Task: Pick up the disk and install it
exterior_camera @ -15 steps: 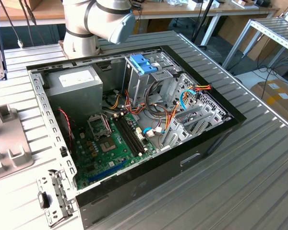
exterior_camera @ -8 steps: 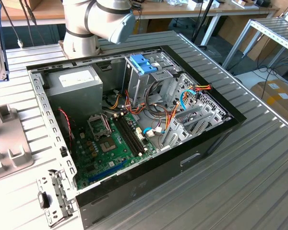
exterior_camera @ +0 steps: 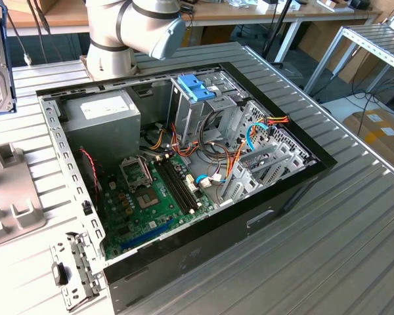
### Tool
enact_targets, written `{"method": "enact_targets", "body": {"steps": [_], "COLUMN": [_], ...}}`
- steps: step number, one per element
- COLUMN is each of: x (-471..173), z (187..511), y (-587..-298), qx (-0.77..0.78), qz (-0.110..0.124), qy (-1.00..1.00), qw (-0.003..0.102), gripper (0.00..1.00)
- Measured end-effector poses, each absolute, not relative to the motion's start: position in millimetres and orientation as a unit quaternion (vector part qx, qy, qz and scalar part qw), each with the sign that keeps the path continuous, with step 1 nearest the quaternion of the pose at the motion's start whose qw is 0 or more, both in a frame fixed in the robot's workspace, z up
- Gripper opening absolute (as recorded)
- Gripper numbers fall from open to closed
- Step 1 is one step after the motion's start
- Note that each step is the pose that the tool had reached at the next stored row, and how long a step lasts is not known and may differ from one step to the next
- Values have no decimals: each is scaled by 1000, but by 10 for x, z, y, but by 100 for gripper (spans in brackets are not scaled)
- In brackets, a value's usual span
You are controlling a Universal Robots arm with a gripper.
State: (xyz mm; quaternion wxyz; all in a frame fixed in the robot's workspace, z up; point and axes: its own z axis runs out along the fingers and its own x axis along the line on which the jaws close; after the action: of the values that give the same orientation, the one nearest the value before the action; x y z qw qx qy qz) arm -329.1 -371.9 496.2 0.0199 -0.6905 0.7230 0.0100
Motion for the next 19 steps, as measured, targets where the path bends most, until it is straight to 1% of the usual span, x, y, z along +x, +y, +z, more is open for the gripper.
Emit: {"method": "enact_targets", "body": {"steps": [19], "x": [-3193], "z": [4962], "y": [-3842], "qx": [-690], "qz": [10], "qy": [723], "qw": [20], "gripper": [37]}}
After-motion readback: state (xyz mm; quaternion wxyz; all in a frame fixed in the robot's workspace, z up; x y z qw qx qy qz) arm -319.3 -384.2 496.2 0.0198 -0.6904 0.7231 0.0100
